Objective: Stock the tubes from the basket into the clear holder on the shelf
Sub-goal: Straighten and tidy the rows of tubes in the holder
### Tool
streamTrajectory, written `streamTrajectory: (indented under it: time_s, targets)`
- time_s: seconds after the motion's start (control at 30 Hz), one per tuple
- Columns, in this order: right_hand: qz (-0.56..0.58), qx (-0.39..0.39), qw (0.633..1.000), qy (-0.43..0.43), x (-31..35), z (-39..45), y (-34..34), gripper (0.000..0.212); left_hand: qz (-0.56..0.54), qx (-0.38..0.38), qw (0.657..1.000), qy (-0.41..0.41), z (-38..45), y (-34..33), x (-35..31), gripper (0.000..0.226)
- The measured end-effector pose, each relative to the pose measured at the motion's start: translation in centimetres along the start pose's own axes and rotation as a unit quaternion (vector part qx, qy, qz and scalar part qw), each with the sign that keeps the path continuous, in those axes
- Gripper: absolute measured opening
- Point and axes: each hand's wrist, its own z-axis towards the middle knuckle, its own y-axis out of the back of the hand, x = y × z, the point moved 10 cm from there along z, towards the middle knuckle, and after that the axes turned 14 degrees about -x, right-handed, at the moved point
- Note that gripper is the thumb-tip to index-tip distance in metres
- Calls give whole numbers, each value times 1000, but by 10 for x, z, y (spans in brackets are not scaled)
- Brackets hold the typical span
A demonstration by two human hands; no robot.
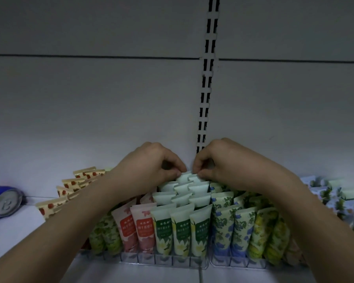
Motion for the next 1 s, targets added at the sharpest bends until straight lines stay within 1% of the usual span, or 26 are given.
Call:
streamTrajectory:
  time_s: [0.27,0.47,0.6,0.7,0.87,1.0]
  targets:
    - [0,2,1000,-4,0,0,0,9,-8,1,1000,-10,0,0,-3,14]
    - [2,3,1000,-7,0,-1,1,10,14,-48,999,-6,4,24,3,12]
    - [6,5,1000,-7,0,-1,1,10,8,-32,999,10,4,21,7,10]
    - [8,5,1000,-6,0,-1,1,10,-5,-29,999,11,3,19,6,14]
    - [5,8,1000,-3,1,-1,1,10,-36,-12,999,21,1,12,6,29]
    - [-1,6,1000,-1,1,-1,1,10,-35,-15,999,15,2,10,6,30]
